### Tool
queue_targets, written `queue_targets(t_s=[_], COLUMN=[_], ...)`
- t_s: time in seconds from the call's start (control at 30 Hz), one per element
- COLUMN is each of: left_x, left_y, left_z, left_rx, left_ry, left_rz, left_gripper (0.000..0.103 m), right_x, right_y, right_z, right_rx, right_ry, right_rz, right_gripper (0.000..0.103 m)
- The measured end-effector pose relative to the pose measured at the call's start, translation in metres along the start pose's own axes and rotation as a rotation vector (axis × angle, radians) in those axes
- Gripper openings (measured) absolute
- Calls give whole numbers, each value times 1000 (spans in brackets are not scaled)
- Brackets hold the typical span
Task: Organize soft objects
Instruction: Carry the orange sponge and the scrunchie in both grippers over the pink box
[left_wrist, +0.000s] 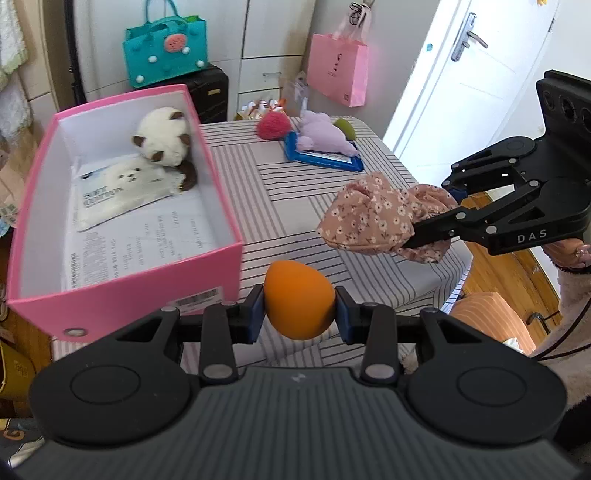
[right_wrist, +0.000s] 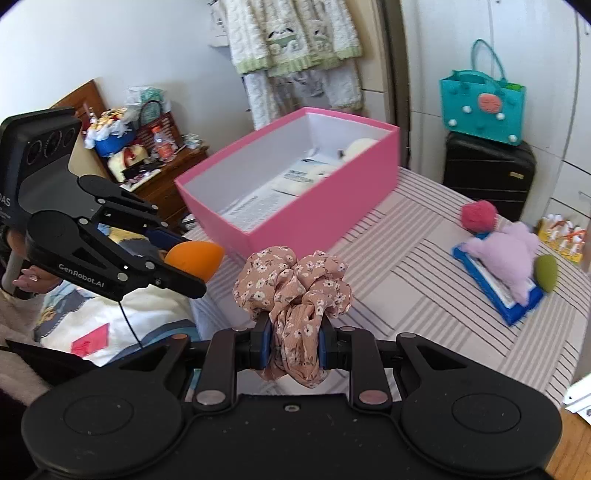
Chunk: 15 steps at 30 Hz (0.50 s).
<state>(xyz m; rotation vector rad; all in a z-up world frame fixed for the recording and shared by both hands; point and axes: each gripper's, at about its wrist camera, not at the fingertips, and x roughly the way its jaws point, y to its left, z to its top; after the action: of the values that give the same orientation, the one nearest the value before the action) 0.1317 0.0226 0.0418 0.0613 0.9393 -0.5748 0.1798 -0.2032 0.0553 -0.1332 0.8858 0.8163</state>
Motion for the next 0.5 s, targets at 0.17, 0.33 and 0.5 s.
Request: queue_targets(t_s=[0.17,0.33,0.5], left_x=[-21,-40,-48], left_y=[12,26,47], left_z=[-4,-5,-1], left_rx=[-6,-17,-45], left_ry=[-23,-93,-156], left_rz=[18,35,74], left_gripper=[38,38,38], right_x=[5,15,27], right_y=[11,17,16], right_z=[14,25,41], right_rx=[-20,-48,-72], right_ry=[2,-32,-56], right_rz=[31,60,76], right_gripper=[27,27,27])
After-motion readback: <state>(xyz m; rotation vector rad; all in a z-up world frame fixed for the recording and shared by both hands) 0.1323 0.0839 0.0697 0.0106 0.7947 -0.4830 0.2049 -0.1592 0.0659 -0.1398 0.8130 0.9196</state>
